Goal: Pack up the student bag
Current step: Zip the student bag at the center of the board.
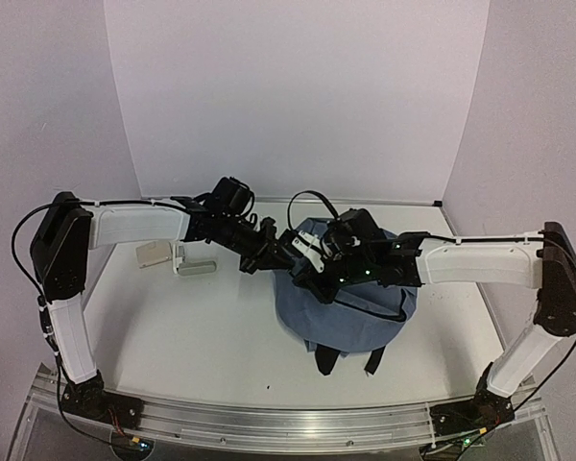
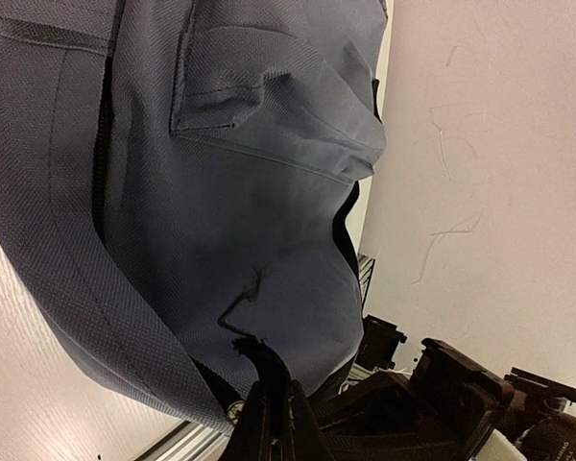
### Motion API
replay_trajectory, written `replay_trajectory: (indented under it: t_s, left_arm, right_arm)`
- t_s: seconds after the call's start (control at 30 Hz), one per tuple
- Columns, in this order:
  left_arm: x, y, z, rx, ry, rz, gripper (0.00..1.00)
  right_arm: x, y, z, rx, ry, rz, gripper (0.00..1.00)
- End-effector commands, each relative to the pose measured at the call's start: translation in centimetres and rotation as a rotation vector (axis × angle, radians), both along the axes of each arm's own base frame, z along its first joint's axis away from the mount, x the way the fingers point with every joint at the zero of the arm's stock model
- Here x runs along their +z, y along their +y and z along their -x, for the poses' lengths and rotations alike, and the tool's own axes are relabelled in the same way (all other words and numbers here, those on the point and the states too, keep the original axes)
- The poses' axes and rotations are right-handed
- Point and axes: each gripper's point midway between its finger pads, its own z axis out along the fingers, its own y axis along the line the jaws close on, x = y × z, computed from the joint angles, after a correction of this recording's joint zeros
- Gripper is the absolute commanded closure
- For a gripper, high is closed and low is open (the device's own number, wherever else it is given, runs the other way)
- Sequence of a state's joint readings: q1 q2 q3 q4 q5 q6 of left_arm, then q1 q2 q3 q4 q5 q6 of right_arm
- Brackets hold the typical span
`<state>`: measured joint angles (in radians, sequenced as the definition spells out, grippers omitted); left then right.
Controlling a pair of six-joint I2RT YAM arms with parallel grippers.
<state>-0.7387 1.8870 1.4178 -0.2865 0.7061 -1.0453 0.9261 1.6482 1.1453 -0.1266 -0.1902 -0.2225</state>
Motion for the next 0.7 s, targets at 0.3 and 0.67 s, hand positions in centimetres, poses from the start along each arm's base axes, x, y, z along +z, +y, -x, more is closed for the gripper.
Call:
replay_trajectory:
  t_s: [0.3,0.67]
  left_arm:
    - [0.4,1.0,-5.9,0.060,-0.124,-0.060,1.00]
    - [-4.5,3.7,-10.9,0.135,-0.150,-0.253,1.00]
  right_arm:
    - [0.1,-2.0,4.6,0.089,0.026,0.016,1.00]
    - [0.2,-1.8,9.3,0.288,0.065,0.012,1.00]
